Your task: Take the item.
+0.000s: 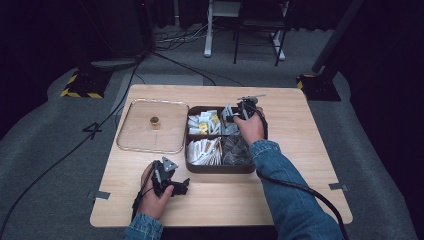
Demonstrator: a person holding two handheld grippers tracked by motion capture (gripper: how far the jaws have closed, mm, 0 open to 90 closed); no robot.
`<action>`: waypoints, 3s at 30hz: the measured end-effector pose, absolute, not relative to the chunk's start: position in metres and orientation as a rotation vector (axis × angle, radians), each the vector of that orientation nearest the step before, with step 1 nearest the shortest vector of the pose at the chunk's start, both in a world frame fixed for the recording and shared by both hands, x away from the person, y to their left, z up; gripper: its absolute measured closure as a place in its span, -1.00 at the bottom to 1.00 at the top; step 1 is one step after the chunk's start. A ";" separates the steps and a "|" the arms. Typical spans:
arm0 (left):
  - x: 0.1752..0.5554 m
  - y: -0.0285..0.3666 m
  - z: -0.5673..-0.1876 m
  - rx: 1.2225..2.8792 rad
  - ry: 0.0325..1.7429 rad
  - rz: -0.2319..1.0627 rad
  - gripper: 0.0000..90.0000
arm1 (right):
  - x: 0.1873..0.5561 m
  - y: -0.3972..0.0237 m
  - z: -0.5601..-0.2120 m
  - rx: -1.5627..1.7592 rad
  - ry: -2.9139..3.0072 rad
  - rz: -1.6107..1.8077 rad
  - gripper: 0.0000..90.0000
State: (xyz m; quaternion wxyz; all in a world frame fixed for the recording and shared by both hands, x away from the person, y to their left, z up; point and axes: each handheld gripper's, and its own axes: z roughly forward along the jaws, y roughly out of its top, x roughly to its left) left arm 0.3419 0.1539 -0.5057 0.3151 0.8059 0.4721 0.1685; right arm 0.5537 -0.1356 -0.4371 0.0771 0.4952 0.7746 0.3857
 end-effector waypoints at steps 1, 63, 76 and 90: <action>0.342 0.154 -0.506 2.123 1.244 0.442 -1.00 | 0.552 -0.137 -0.434 1.475 2.312 1.158 0.90; 0.343 0.154 -0.505 2.131 1.242 0.441 -1.00 | 0.429 -0.277 -0.356 1.356 2.235 1.513 0.92; 0.343 0.154 -0.505 2.131 1.242 0.442 -1.00 | 0.421 -0.306 -0.377 1.433 2.218 1.424 0.91; 0.343 0.154 -0.505 2.132 1.242 0.441 -1.00 | 0.431 -0.315 -0.414 1.513 2.219 1.293 0.91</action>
